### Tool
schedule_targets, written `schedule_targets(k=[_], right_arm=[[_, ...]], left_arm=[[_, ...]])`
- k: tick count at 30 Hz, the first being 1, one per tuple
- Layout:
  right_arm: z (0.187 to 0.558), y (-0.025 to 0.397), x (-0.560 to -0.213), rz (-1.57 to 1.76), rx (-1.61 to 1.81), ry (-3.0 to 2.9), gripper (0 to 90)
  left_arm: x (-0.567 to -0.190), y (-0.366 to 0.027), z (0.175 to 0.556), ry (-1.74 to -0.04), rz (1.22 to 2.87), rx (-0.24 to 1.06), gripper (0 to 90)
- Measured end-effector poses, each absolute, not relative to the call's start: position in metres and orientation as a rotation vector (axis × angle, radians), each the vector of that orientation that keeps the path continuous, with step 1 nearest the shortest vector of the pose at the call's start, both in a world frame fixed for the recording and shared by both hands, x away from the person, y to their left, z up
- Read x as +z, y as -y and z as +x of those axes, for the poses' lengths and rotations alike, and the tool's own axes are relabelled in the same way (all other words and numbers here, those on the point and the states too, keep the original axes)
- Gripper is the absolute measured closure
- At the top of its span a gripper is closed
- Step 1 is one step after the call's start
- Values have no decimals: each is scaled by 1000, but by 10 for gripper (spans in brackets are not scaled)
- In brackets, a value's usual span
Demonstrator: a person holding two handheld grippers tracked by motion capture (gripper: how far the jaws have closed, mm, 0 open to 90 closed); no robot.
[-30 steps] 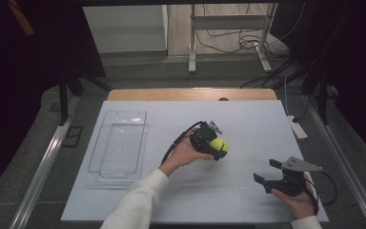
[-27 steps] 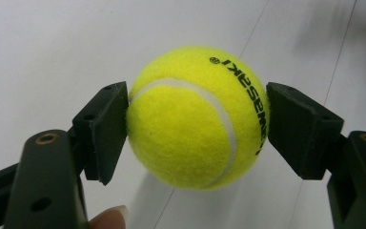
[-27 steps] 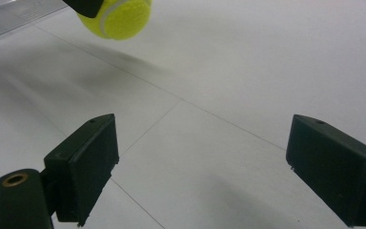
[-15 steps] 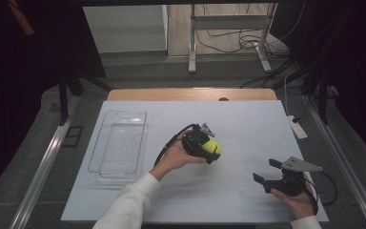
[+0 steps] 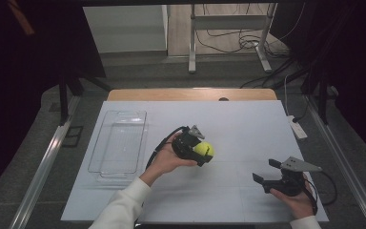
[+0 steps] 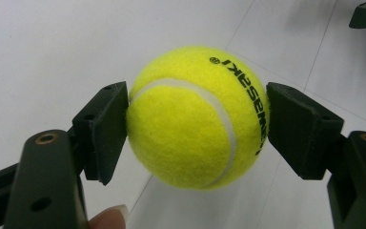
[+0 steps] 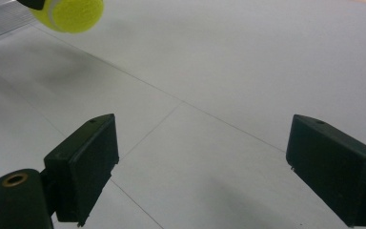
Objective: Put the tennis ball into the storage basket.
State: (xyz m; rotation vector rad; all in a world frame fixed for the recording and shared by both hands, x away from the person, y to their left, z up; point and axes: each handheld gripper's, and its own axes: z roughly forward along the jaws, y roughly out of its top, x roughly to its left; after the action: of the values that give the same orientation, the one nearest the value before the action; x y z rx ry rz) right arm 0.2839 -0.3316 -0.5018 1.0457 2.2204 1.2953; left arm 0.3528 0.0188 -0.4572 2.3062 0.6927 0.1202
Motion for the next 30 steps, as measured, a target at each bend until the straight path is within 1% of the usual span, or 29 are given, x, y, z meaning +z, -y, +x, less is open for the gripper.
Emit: schedule_targets(k=[12,23,30], right_arm=[[284,331,-502,1051,1293,-2222,108],[283,331,-503,1056,1292,-2219,107],[282,331,-502,1057,1295,-2214,108]], left_arm=[[-456,-30,344,-703,2277,117,266],[-456,-38,340,-693,2293,131,266],[-454,-45,337,-700,2260,136,266]])
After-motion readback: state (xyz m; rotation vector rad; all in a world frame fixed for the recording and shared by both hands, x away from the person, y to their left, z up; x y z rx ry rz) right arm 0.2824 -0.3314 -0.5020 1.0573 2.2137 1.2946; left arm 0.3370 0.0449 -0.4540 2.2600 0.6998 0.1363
